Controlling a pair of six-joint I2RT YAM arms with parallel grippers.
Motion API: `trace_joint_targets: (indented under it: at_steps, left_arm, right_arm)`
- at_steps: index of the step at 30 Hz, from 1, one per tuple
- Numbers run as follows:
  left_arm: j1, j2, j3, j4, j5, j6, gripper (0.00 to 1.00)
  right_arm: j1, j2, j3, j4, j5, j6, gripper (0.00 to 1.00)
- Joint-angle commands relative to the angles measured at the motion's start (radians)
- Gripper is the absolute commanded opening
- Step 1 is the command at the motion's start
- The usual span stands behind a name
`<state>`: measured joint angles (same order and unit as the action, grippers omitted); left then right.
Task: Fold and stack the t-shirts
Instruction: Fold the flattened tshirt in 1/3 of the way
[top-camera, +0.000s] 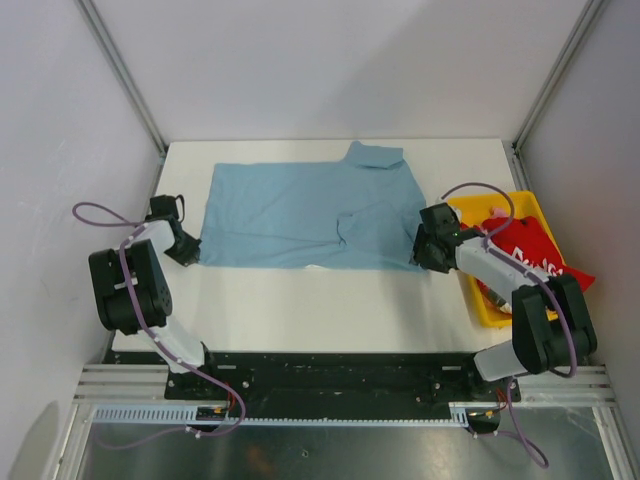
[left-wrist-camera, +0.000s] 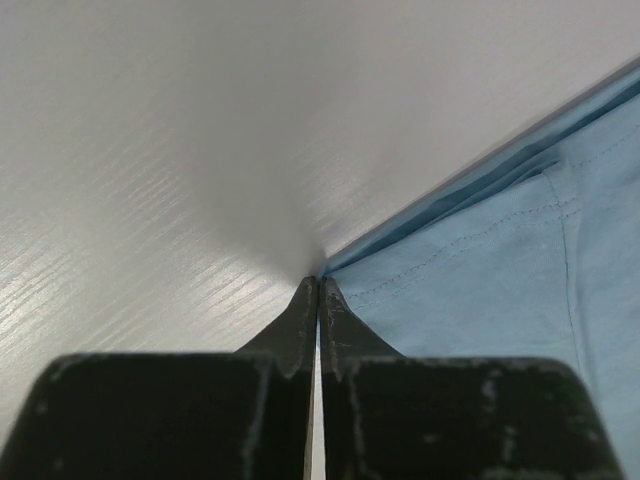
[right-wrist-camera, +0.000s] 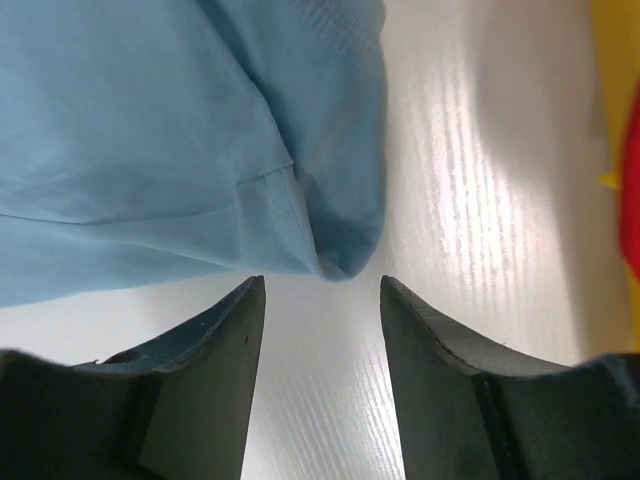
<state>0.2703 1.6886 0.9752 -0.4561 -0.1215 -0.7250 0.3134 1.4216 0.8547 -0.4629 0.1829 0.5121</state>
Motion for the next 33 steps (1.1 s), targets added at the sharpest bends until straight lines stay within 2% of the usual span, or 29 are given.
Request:
trace_joint_targets:
  at_steps: [1,9,20,33]
  left_arm:
    - [-0.004,0.018,0.019,-0.01,-0.029,0.014,0.0]
    - [-0.005,0.023,0.02,-0.01,-0.029,0.016,0.0]
    - [-0.004,0.029,0.024,-0.01,-0.029,0.017,0.0]
    - [-0.004,0.034,0.024,-0.01,-0.028,0.018,0.0]
  right_arm:
    - [0.012,0.066,-0.012,0.029,0.009,0.007,0.55]
    - [-0.033,0.136,-0.017,0.061,-0.003,0.004,0.53]
    - [-0.09,0.104,-0.047,0.101,-0.056,0.014,0.51]
    - [-0.065,0.073,-0.049,0.13,-0.084,0.03,0.52]
